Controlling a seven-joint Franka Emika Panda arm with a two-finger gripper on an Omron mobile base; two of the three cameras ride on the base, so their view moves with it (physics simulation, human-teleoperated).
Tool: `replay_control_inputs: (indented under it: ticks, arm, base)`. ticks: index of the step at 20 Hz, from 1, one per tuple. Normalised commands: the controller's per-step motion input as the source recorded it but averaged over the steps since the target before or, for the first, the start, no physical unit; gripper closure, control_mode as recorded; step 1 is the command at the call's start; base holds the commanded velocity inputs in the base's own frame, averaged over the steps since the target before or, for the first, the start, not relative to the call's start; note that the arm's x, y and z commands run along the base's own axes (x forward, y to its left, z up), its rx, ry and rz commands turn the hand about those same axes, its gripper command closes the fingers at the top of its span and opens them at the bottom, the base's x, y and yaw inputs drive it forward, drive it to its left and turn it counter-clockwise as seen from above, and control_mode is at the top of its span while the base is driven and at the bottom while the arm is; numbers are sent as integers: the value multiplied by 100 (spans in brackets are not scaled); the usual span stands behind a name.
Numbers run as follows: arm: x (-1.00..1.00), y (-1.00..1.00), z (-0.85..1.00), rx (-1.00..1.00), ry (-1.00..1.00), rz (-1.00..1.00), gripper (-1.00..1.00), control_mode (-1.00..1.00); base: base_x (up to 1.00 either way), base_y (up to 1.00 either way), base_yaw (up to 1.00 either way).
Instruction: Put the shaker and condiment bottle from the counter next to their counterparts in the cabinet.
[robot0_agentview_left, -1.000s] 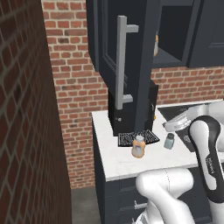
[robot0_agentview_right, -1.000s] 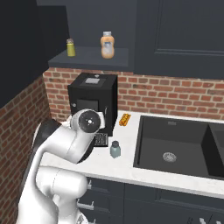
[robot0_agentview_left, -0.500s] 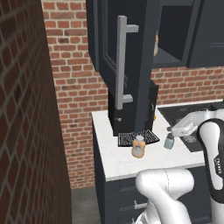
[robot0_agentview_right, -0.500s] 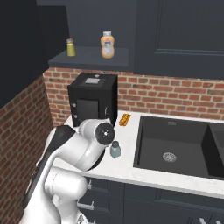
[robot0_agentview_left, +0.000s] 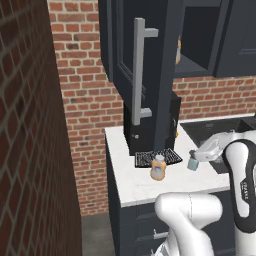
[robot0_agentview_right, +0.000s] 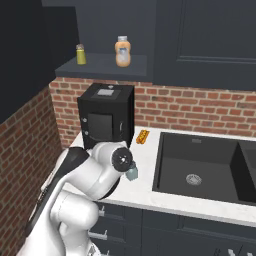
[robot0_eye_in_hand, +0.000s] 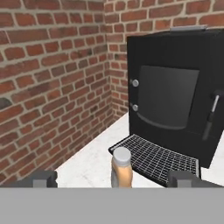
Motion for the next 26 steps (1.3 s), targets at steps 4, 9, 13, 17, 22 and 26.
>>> replay_control_inputs:
  ticks: [4, 9, 13, 17, 22, 26]
  arm:
    - [6, 42, -23, -1, 6, 0, -100, -100]
    - [0, 33, -64, -2, 2, 0, -100, -100]
    - [0, 6, -57, 0, 0, 2, -100, -100]
    - [0, 0, -17, 1, 0, 1, -100, -100]
    - [7, 1, -28, 0, 0, 0, -100, -100]
    - [5, 1, -46, 0, 0, 0, -100, -100]
  base:
    - [0, 0, 0]
    - [0, 0, 0]
    - [0, 0, 0]
    - [0, 0, 0]
    - [0, 0, 0]
    - [0, 0, 0]
